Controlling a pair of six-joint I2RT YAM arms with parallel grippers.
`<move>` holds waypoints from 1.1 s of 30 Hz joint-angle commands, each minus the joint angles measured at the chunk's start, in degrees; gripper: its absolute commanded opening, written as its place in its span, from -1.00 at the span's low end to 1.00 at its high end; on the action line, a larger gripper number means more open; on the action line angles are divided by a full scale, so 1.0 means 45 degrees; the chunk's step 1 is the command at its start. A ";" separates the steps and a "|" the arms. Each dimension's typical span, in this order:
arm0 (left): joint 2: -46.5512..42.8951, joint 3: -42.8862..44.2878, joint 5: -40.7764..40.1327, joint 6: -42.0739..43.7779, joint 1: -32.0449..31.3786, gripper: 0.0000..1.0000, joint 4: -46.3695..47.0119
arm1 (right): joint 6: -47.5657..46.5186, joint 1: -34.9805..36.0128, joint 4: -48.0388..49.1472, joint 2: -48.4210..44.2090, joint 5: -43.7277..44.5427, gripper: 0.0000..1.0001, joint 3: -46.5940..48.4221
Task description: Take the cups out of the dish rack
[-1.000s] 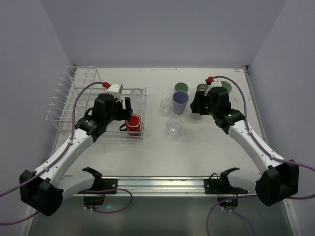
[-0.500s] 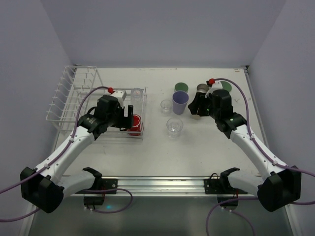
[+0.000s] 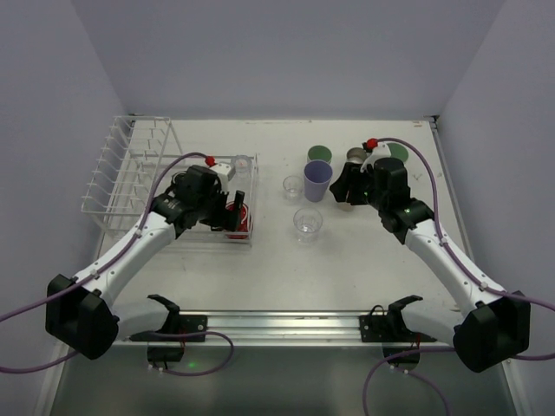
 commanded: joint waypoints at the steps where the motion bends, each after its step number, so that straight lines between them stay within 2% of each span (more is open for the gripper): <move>1: 0.0311 0.0735 0.0165 0.0661 -0.0306 0.98 0.0072 | 0.0125 -0.0007 0.0665 0.0161 -0.0237 0.14 -0.0060; 12: 0.1540 0.1223 -0.0206 0.0935 -0.0443 1.00 0.0657 | 0.0145 0.0012 0.0802 0.0376 -0.0393 0.14 -0.0059; 18: 0.2244 0.1438 -0.0791 0.0818 -0.0443 1.00 0.0755 | 0.0125 0.0012 0.0783 0.0337 -0.0432 0.14 -0.0060; 22: 0.2577 0.1439 -0.1921 0.0603 -0.0443 1.00 0.0677 | 0.0125 0.0012 0.0860 0.0337 -0.0471 0.15 -0.0060; 26: 0.2792 0.1322 -0.2198 0.0427 -0.0443 0.94 0.0930 | 0.0145 0.0012 0.0939 0.0396 -0.0608 0.17 -0.0079; 28: 0.2831 0.1282 -0.2198 0.0388 -0.0443 0.73 0.1126 | 0.0164 0.0012 0.1016 0.0357 -0.0647 0.18 -0.0118; 29: 0.2812 0.1282 -0.2256 0.0369 -0.0443 0.38 0.1165 | 0.0183 0.0012 0.1075 0.0318 -0.0686 0.20 -0.0176; 32: 0.2502 0.1340 -0.2354 0.0368 -0.0443 -0.04 0.1166 | 0.0300 0.0012 0.1368 0.0026 -0.1016 0.23 -0.0352; 33: 0.2345 0.1379 -0.2393 0.0330 -0.0443 -0.11 0.1185 | 0.0340 0.0012 0.1465 -0.0053 -0.1173 0.26 -0.0391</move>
